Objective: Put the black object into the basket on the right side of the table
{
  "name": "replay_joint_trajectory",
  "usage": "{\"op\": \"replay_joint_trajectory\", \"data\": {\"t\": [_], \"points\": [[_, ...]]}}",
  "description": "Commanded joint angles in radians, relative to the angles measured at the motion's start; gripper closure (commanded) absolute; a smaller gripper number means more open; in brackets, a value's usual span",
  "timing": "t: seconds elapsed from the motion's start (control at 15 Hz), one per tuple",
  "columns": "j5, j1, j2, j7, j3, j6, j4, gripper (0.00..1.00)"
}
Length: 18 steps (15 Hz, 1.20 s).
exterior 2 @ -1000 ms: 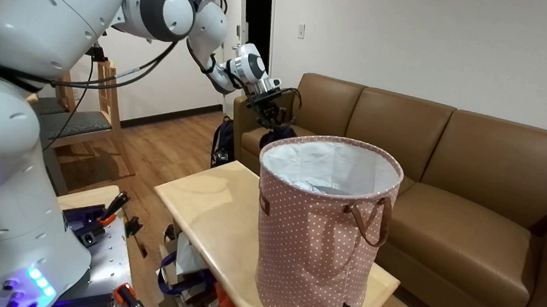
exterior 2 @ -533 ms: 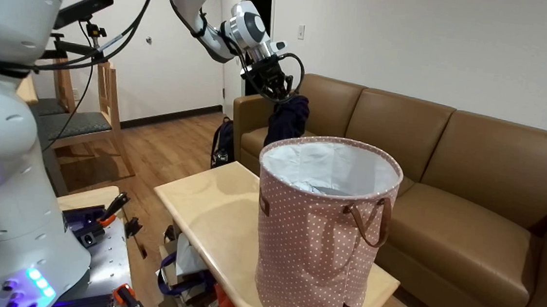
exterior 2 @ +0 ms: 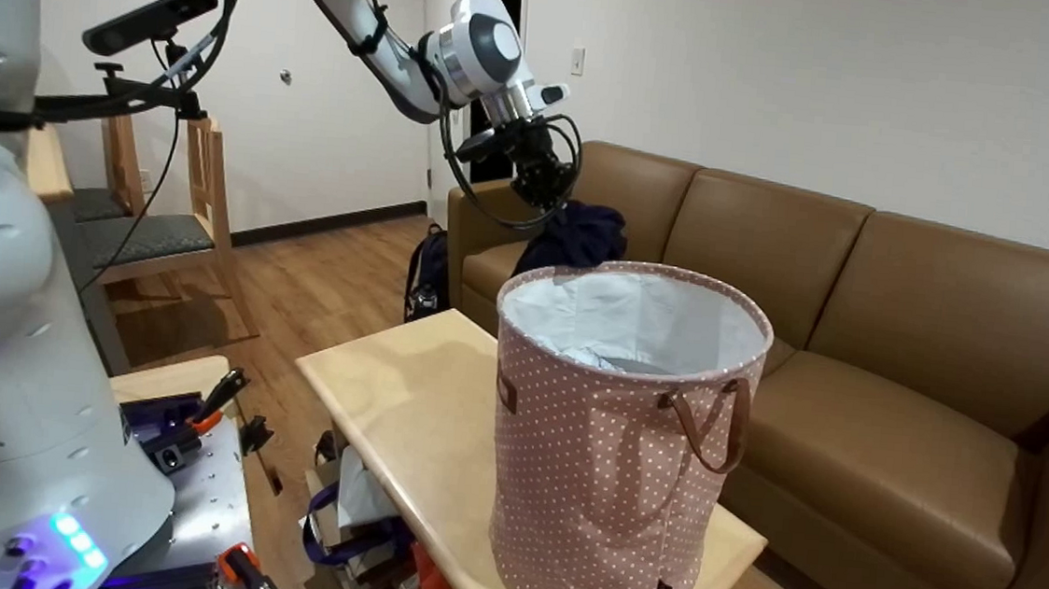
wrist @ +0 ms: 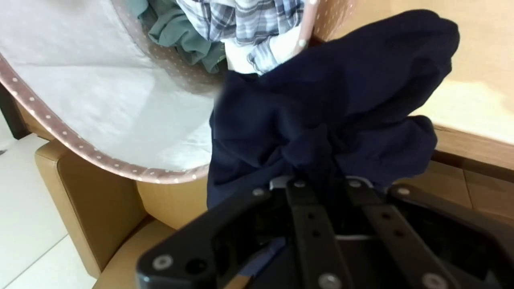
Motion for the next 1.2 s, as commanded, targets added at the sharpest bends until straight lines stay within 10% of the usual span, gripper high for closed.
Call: {"op": "replay_joint_trajectory", "data": {"t": [0.0, 0.47, 0.93, 1.13], "points": [[-0.055, 0.017, 0.003, 0.055, 0.013, -0.011, 0.04, 0.96], [-0.053, -0.029, -0.215, 0.304, 0.005, 0.01, -0.101, 0.96], [-0.048, -0.228, -0.487, 0.513, -0.023, 0.074, -0.453, 0.96], [-0.039, -0.324, -0.414, 0.595, -0.044, 0.128, -0.488, 0.96]]}}
